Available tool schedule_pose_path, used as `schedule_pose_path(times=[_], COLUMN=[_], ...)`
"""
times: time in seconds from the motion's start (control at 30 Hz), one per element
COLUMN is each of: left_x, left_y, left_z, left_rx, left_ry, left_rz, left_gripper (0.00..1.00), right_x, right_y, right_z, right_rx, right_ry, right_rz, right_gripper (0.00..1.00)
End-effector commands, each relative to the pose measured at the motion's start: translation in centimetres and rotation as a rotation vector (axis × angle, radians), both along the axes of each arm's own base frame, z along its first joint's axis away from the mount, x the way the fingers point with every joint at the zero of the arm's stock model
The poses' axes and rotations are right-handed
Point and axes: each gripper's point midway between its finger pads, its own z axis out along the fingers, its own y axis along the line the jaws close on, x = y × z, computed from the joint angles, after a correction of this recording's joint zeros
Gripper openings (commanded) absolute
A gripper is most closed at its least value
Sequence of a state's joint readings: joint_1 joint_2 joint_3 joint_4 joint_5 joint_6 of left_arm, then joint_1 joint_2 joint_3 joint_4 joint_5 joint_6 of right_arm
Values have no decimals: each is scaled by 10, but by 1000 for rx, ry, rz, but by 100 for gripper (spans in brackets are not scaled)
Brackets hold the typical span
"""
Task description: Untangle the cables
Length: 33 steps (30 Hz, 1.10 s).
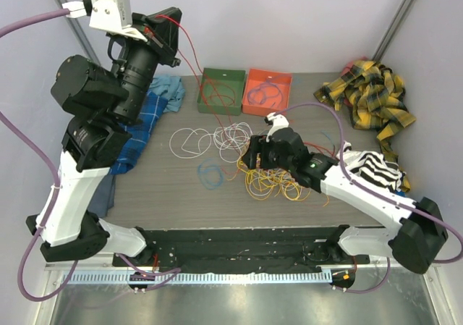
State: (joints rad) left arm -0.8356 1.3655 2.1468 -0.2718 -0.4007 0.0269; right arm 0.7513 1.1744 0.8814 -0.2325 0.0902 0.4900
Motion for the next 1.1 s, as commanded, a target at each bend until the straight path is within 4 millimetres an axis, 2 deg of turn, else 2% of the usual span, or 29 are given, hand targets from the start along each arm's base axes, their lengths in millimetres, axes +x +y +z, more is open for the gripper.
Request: schedule_pose_path(times=[0.0, 0.2, 0.3, 0.33, 0.4, 0.43, 0.5, 0.53, 0.57, 0.63, 0.67, 0.73, 0.77, 0.8, 0.83, 0.87, 0.93, 0.97, 1.03, 1.07], left_x=[-18, -23, -26, -25, -27, -26, -27, -27, -27, -26, -21, -28, -21, -27, -26, -20, -22, -16, -14, -9], left_y=[19, 26, 28, 28, 30, 30, 33, 34, 35, 38, 34, 45, 38, 47, 46, 38, 40, 32, 30, 27], left_z=[22, 24, 26, 25, 24, 23, 20, 19, 12, 4, -9, -17, -34, -36, -45, -65, -79, -100, -114, -127], left_rx=[-52, -55, -63, -61, -65, -65, -72, -77, -75, -73, -59, -100, -89, -112, -109, -96, -99, -88, -84, -70], left_ry=[-49, -53, -56, -54, -52, -50, -46, -43, -33, -18, -2, 10, 38, 38, 53, 94, 115, 153, 177, 198], left_rz=[-4, 0, -3, -1, -3, 0, 6, 6, 14, 25, 31, 37, 39, 43, 43, 35, 27, 23, 23, 31], left_gripper=[1, 1, 0, 1, 0, 0, 0, 1, 0, 0, 0, 1, 0, 0, 0, 0, 0, 0, 0, 0], right_x=[4, 3, 2, 1, 5, 9, 17, 23, 30, 36, 40, 37, 33, 29, 27, 25, 20, 20, 17, 15], right_y=[23, 41, 47, 48, 47, 46, 47, 47, 52, 56, 60, 68, 73, 78, 82, 88, 95, 97, 98, 98], right_z=[-9, -24, -36, -39, -40, -38, -19, -6, 27, 77, 125, 169, 209, 220, 229, 233, 228, 215, 201, 185], right_rx=[10, -1, -21, -27, -31, -35, -47, -46, -13, 47, 109, 171, 225, 235, 244, 244, 250, 240, 238, 229], right_ry=[-8, 13, 40, 48, 34, 23, -17, -44, -89, -171, -232, -283, -325, -330, -331, -317, -292, -270, -243, -216], right_rz=[63, 110, 133, 135, 119, 106, 91, 78, 75, 59, 58, 78, 102, 121, 136, 155, 171, 172, 171, 170], right_gripper=[72, 67, 51, 41, 28, 17, 1, 1, 1, 1, 1, 1, 1, 1, 1, 1, 1, 1, 1, 1])
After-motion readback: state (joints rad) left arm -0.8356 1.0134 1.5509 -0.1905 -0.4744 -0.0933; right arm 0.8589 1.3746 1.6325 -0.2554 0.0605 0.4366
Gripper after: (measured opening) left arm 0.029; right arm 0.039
